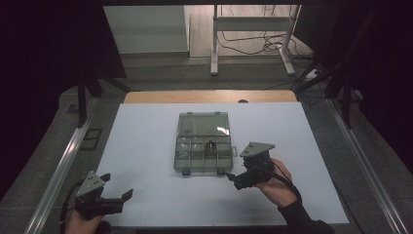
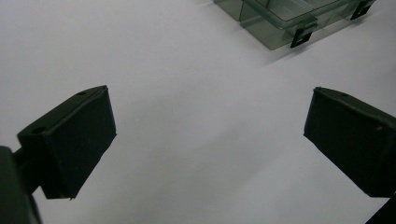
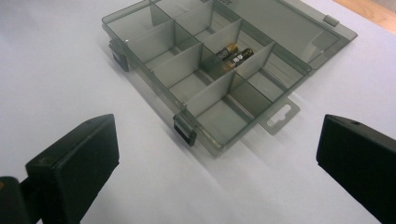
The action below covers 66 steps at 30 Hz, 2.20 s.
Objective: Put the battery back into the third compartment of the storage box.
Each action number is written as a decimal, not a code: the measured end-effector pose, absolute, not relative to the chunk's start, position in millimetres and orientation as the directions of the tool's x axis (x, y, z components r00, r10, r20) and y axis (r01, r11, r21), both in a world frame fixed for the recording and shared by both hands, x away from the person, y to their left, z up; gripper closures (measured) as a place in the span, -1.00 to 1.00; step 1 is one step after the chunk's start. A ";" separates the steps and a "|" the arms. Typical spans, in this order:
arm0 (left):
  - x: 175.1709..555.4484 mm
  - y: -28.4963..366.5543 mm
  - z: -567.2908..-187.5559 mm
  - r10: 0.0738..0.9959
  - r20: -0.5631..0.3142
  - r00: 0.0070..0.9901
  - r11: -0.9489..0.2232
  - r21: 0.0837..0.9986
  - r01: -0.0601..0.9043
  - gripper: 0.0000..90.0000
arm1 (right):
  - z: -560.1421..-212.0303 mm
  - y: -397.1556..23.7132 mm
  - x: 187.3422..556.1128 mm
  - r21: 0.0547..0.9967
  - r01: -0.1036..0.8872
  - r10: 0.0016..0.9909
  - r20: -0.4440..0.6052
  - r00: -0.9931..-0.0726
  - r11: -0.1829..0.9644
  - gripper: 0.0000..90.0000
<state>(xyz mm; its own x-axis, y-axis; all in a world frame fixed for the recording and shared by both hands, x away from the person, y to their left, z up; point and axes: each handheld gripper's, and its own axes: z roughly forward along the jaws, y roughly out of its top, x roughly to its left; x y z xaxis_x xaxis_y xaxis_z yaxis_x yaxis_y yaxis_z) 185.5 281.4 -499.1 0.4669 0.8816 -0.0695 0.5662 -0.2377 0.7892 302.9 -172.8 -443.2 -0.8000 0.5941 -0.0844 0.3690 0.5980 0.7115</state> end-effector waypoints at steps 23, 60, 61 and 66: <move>185.5 281.3 -499.0 0.881 -0.069 0.468 -0.238 0.790 0.565 -0.94 | -452.0 -218.8 284.9 0.745 0.399 0.666 -0.079 -0.742 0.534 -1.00; 185.6 281.4 -498.9 0.882 -0.070 0.466 -0.236 0.790 0.566 -0.94 | -456.3 -266.7 254.7 0.765 0.450 0.749 -0.063 -0.660 0.460 -1.00; 185.6 281.4 -498.9 0.882 -0.070 0.466 -0.236 0.790 0.566 -0.94 | -456.1 -268.3 254.0 0.765 0.449 0.750 -0.066 -0.658 0.461 -1.00; 185.6 281.4 -499.0 0.882 -0.071 0.465 -0.235 0.790 0.567 -0.94 | -456.4 -276.3 249.6 0.763 0.453 0.765 -0.082 -0.638 0.460 -1.00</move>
<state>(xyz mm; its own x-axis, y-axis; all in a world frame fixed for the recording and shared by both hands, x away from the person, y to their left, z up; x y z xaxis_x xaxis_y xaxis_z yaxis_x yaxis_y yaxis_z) 185.6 281.4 -499.0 0.4654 0.8822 -0.0714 0.5666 -0.2350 0.7898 249.6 -276.3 -456.4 -0.6382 0.7655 -0.0823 0.4533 0.4600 0.7634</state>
